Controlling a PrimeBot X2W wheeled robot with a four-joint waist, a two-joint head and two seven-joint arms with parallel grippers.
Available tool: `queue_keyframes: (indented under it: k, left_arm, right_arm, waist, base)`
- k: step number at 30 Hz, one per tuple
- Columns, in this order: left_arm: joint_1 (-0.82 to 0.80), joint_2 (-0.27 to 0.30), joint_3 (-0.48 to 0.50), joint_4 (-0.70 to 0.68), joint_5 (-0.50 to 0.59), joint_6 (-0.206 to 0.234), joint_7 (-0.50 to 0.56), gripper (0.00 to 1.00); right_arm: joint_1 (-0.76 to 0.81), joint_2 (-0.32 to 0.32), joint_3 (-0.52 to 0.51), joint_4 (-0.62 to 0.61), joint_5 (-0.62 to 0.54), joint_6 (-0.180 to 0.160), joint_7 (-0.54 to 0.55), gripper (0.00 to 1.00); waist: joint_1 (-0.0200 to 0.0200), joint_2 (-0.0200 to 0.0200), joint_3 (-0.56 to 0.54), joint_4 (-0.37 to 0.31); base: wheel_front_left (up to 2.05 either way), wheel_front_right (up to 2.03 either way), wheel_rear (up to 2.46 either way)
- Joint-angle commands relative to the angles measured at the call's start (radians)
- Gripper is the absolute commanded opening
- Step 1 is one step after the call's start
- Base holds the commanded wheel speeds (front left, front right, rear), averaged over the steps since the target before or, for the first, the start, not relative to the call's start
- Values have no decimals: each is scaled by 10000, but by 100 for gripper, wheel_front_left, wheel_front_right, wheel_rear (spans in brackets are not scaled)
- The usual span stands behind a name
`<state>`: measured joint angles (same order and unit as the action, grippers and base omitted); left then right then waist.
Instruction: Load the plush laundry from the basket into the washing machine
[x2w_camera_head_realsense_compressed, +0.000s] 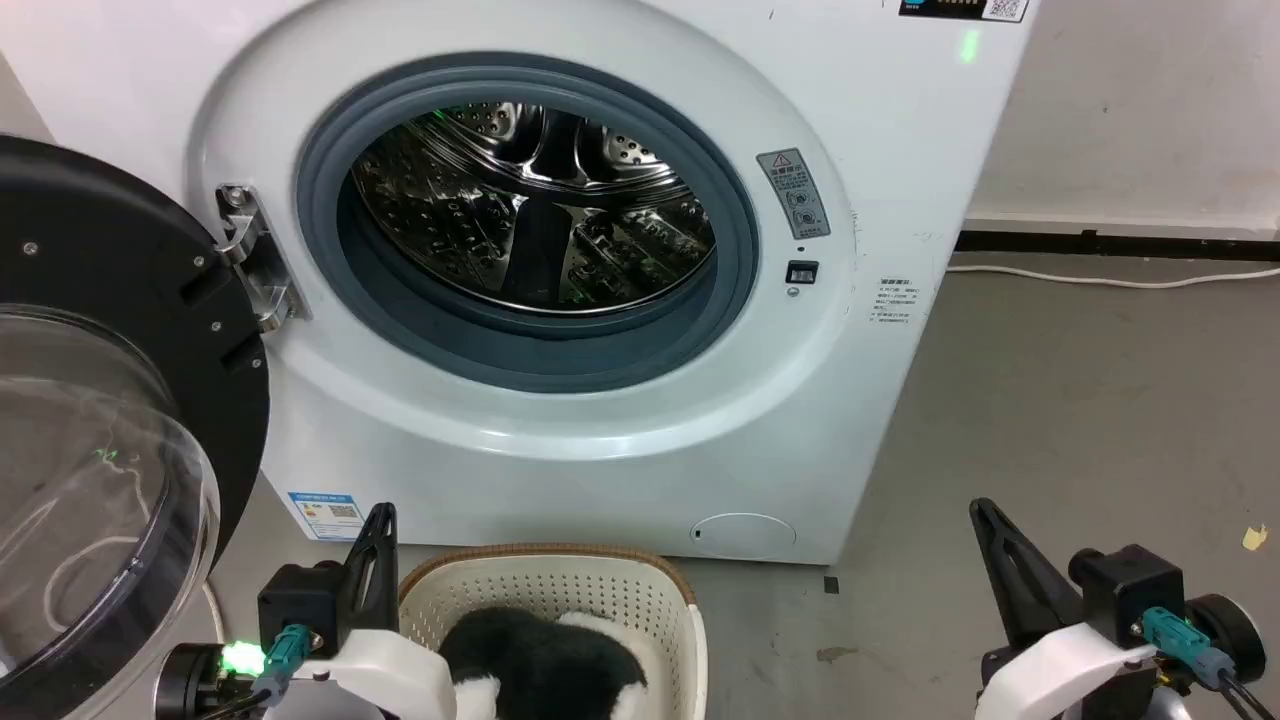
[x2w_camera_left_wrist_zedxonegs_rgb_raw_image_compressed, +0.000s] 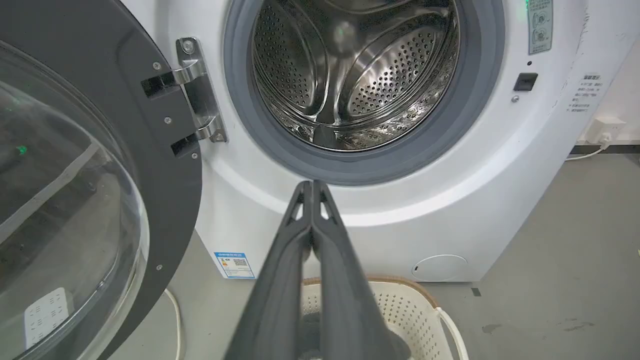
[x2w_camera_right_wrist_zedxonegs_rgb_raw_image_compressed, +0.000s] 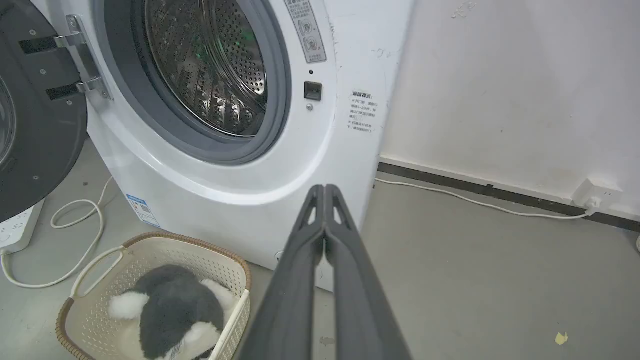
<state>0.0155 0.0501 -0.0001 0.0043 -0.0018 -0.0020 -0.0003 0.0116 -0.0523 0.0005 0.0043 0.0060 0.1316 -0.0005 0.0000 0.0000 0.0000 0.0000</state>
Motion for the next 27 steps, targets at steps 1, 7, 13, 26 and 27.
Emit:
queue_keyframes:
  k: [1,7,13,26,27]
  left_arm:
    - [-155,1,1,-43,18,20,3,0]
    - [-155,1,1,-43,18,20,3,0]
    - [-155,1,1,-43,18,20,3,0]
    - [-155,1,1,-43,18,20,3,0]
    - [-155,1,1,-43,18,20,3,0]
  right_arm:
    - [-116,21,-5,-43,-60,-9,5,0]
    - [-116,21,-5,-43,-60,-9,5,0]
    - [-116,21,-5,-43,-60,-9,5,0]
    - [-116,21,-5,-43,-60,-9,5,0]
    - [-116,21,-5,-43,-60,-9,5,0]
  waist:
    - [0,0,0,0]
    - [0,0,0,0]
    - [0,0,0,0]
    - [0,0,0,0]
    - [0,0,0,0]
  base:
    - [0,0,0]
    - [0,0,0]
    - [0,0,0]
    - [0,0,0]
    - [0,0,0]
